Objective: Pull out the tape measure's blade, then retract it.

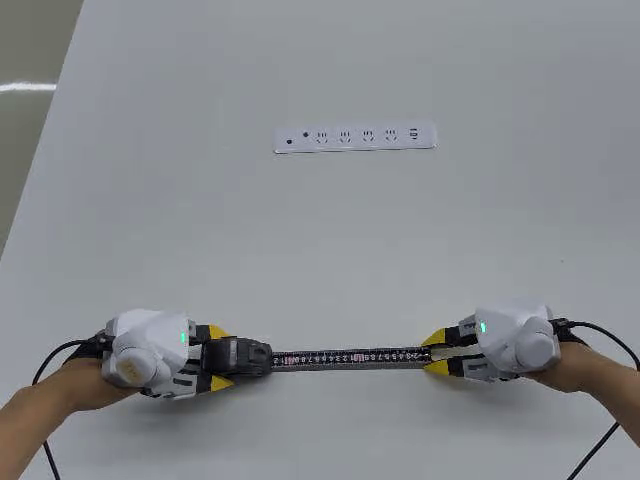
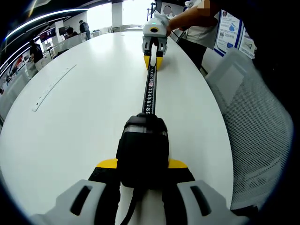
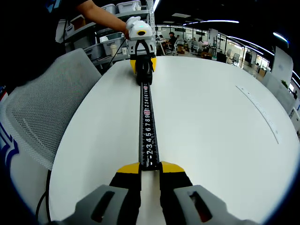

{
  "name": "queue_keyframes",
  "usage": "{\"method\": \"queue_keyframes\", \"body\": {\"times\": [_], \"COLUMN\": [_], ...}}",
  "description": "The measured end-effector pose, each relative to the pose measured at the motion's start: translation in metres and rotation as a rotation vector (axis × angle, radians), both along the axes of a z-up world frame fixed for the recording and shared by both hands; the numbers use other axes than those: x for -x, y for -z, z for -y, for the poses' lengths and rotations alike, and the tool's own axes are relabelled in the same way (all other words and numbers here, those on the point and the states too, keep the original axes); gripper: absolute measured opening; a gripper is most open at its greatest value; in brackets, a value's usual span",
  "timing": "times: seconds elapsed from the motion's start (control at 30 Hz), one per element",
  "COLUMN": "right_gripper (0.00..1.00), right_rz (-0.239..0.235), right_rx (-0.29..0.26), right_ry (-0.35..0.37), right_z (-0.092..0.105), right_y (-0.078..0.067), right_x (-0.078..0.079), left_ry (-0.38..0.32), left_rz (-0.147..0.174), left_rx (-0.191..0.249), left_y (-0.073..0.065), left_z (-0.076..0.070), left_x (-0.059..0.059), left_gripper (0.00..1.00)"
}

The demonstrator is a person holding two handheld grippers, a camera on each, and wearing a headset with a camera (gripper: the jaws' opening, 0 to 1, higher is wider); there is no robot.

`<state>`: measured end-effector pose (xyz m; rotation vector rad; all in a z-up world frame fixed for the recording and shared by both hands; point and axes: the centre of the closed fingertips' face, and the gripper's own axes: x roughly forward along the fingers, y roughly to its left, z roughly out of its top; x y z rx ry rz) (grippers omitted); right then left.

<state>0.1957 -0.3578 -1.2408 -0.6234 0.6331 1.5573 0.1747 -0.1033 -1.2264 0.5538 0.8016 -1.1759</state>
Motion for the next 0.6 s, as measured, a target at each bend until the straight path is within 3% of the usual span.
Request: {"method": "queue_keyframes", "body": {"times": [0.27,0.6], "right_gripper": [0.14,0.2], "right_rz": [0.032,0.032], "right_rx": [0.008,0.01], "right_ry": [-0.017,-0.025], "right_z": [-0.0009,-0.0042], "right_y": [-0.0004,-0.0001], "right_x": [0.0001,0.005], "left_ry": [0.005,0.022], "left_rz": [-0.001,0.017], "left_rx": [0.001,0.006], "left_y": [0.0003,-0.0002], "left_z": [0.0002,0.0015], "left_x": [0.0002,0.0004], "left_gripper": [0.31,0.31]}}
